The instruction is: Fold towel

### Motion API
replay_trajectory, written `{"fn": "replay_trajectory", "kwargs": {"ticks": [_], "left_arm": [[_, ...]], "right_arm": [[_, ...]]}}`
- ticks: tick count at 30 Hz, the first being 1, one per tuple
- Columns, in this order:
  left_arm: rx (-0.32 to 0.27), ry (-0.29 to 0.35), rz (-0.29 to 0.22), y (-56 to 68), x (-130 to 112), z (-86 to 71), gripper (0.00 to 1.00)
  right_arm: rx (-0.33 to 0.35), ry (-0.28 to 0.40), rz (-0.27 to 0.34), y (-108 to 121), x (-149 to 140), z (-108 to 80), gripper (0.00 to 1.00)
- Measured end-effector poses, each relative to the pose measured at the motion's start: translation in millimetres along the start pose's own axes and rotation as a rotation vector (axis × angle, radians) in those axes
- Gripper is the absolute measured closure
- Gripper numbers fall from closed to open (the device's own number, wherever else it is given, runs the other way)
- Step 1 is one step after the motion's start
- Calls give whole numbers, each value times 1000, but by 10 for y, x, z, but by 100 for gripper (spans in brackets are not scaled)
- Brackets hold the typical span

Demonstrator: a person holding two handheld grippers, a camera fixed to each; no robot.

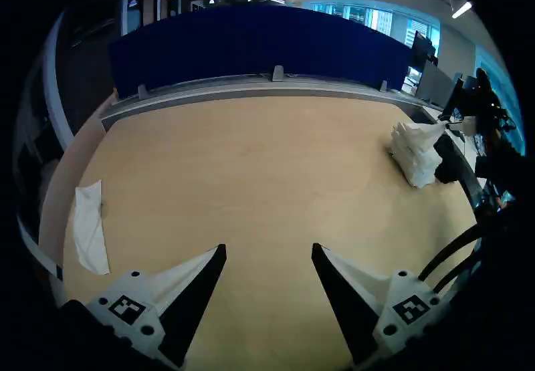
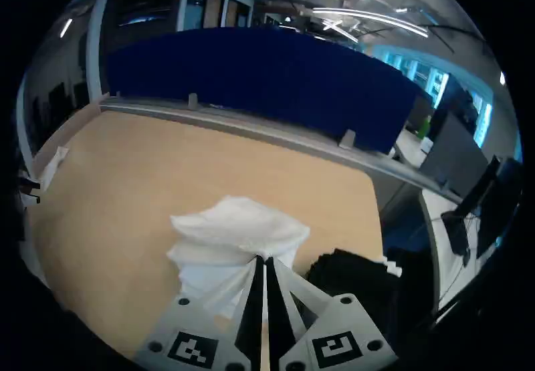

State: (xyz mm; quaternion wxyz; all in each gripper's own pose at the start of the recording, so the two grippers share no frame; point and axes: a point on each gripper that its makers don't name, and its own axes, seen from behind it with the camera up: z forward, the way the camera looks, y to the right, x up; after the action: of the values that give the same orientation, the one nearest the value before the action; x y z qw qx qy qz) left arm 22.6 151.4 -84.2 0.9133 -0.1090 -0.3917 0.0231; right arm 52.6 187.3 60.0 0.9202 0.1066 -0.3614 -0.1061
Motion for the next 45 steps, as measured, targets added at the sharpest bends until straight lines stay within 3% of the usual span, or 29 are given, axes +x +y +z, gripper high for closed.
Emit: {"fn": "replay_trajectory", "kwargs": {"ticks": [6,12,21,31,34,39,45], "left_arm": [[-3,-5,13,21,5,17,5],[2,-2,24,14,31,-5,5],[8,1,26,14,28,-49,5],[15,3,27,-39,22,-52,5],[15,5,25,-62,25,-52,5],[18,7,24,-115,41,-37,5],[22,27,15,-210,95,-5,5]], "right_arm": [[-38,-65,99,53,-497,101,98],[-85,-119,162,111,-796,268,98],[-113,-170,212,93,-1057,396,98],[-123,-114,250,51,-995,288,89],[-127,-97,253,26,-978,218,80],[-133,-77,237,-30,-944,97,54],[-95,-10,219,-326,-739,-64,13]]}}
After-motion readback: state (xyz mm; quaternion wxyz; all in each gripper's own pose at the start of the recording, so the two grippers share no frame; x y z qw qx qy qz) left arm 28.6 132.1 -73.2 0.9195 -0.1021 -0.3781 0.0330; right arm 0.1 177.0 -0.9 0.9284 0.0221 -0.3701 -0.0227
